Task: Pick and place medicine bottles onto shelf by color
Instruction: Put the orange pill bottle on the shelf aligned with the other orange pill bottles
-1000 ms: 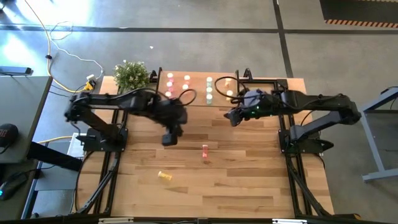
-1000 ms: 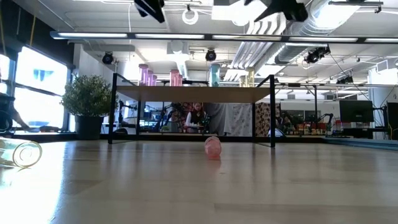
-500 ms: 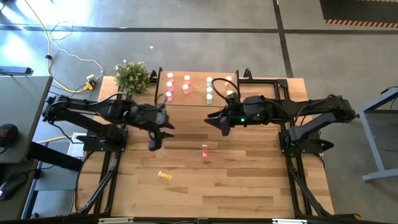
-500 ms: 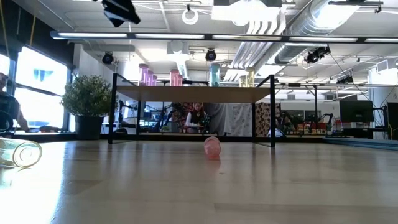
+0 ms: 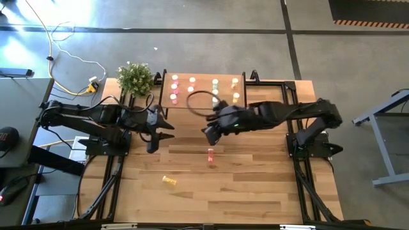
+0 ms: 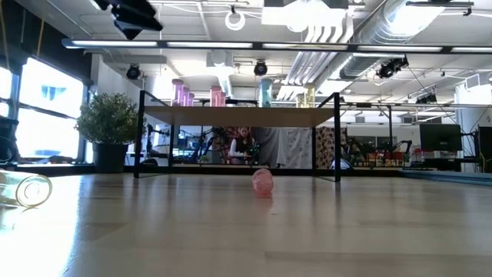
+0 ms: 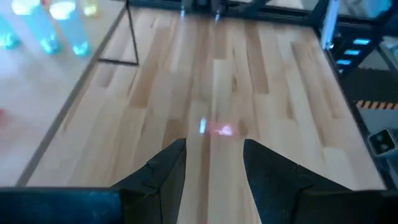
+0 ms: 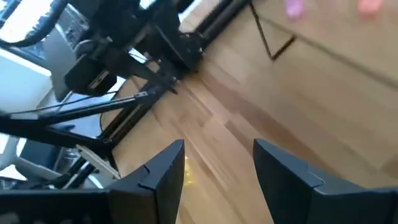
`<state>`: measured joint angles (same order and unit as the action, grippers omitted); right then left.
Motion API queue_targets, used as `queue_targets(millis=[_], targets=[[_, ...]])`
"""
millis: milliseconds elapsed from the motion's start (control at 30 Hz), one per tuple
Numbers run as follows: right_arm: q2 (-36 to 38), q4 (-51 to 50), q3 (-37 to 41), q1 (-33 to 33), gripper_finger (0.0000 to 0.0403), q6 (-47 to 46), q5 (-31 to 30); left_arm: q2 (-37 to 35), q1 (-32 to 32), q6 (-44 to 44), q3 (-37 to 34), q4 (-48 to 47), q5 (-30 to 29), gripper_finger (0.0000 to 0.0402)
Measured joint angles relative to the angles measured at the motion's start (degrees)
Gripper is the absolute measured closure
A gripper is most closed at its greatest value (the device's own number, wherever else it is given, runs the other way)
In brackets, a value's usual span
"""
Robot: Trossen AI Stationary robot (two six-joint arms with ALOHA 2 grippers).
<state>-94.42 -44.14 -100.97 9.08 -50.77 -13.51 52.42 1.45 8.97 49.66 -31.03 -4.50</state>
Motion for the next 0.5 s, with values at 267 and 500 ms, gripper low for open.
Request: queue_targets(millis=[267,500], targets=[[-9.04,-11.54,-3.19,0.40,0.0221,-12.77,3.42,-1.15,0.44,-1.62,-0.23,-2.34,-2.09,0.0250],[-15.40,-13.61,-3.14,2.15,0.0221,-20.10,5.24,-1.16,0.44,-1.63,-0.27,-3.78,-2.84,0.0250]])
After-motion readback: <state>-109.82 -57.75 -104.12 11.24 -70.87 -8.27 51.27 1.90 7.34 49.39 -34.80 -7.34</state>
